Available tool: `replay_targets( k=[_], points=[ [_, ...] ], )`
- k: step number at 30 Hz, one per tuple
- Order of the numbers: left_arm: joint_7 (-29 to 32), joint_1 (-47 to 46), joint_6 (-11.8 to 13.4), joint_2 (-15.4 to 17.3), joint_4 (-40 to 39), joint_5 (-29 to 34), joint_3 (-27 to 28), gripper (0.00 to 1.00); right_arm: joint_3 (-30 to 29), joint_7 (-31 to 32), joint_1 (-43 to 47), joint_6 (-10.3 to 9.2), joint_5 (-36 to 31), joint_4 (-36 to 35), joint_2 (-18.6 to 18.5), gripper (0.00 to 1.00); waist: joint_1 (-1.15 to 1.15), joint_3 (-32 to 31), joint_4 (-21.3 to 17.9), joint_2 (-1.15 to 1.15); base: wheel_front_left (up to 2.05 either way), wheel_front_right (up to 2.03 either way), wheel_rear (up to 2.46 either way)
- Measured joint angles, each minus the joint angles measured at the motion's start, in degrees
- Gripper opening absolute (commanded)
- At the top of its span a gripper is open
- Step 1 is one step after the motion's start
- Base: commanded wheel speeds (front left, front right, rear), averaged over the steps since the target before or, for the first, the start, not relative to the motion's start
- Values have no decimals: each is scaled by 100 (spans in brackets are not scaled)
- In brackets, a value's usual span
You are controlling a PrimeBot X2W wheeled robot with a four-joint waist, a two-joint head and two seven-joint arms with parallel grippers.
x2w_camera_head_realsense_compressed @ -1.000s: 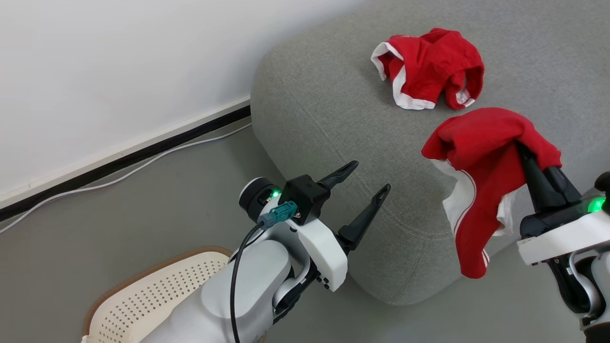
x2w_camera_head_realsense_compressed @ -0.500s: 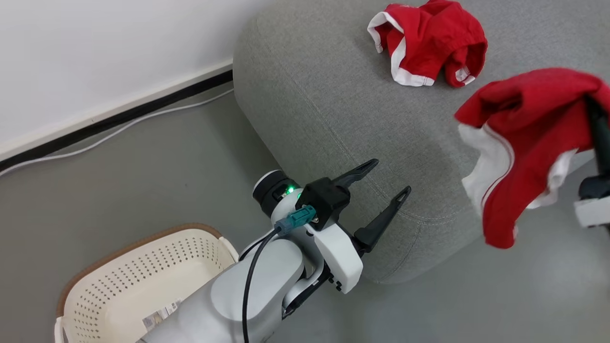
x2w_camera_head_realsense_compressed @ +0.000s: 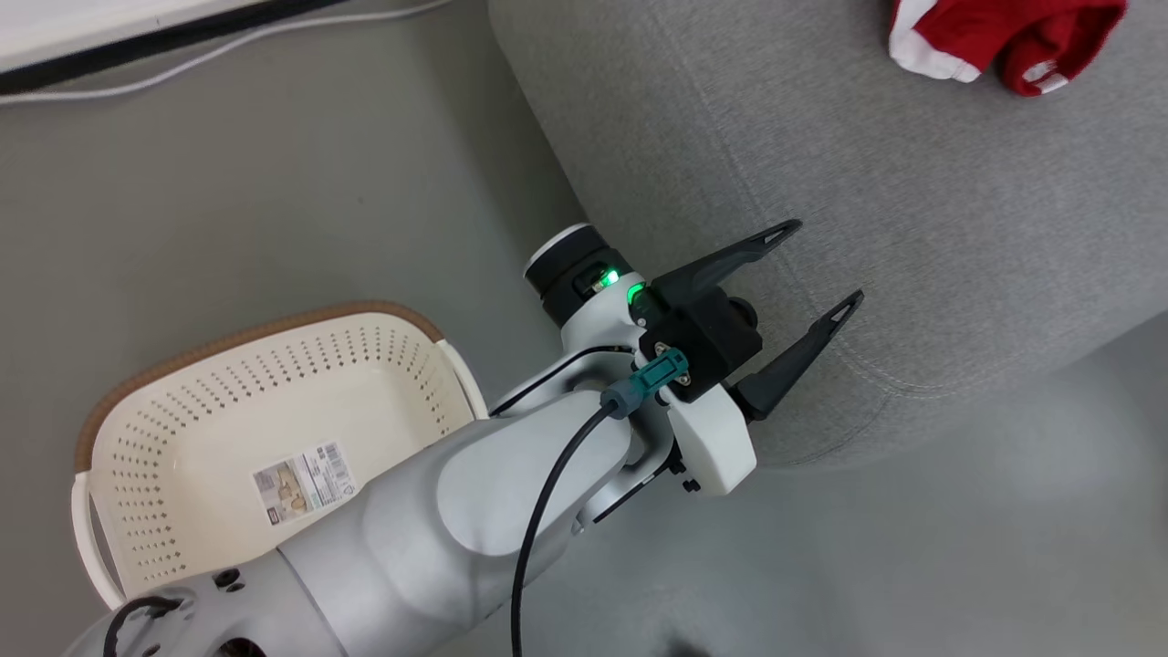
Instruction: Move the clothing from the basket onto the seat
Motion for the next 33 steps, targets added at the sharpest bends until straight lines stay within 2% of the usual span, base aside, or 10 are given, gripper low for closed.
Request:
replay_targets(
  k=[7, 12, 18, 25, 29, 30, 31, 32, 33],
  points=[
    [-4, -466, 250, 14, -97, -110, -344, 100, -334, -1, -866, 1, -220, 615, -492, 0, 0, 647, 266, 0, 0, 0, 0],
    [-4, -565, 389, 27, -158, -144, -488, 100, -536, -2, -1442, 2, -278, 1314, -795, 0, 0, 980, 481, 0, 0, 0, 0],
    [-4, -662, 543, 36, -316, -141, -577, 100, -583, -3, -1820, 8, -283, 2227, -899, 0, 0, 1268, 808, 0, 0, 0, 0],
    [-4, -674, 725, 36, -506, -138, -623, 100, 129, -2, -1892, 9, 242, 2739, -717, 0, 0, 1467, 1212, 0, 0, 0, 0],
    [-4, -671, 810, 41, -517, -138, -632, 100, 861, -2, -1724, 9, 766, 2896, -588, 0, 0, 1477, 1364, 0, 0, 0, 0],
    [-4, -668, 850, 41, -535, -138, -634, 100, 1071, -2, -1650, 9, 903, 2908, -590, 14, 0, 1454, 1385, 0, 0, 0, 0],
    [-4, -664, 872, 43, -561, -141, -632, 100, 1324, -2, -1562, 9, 1110, 2928, -609, 45, 0, 1423, 1406, 0, 0, 0, 0],
    [-4, -660, 872, 40, -587, -141, -632, 100, 1578, -2, -1456, 9, 1340, 2932, -643, 100, 0, 1390, 1424, 0, 0, 0, 0],
    [-4, -651, 893, 33, -600, -141, -626, 100, 1779, -1, -1343, 9, 1501, 2918, -667, 100, 0, 1353, 1436, 0, 0, 0, 0]
  ],
)
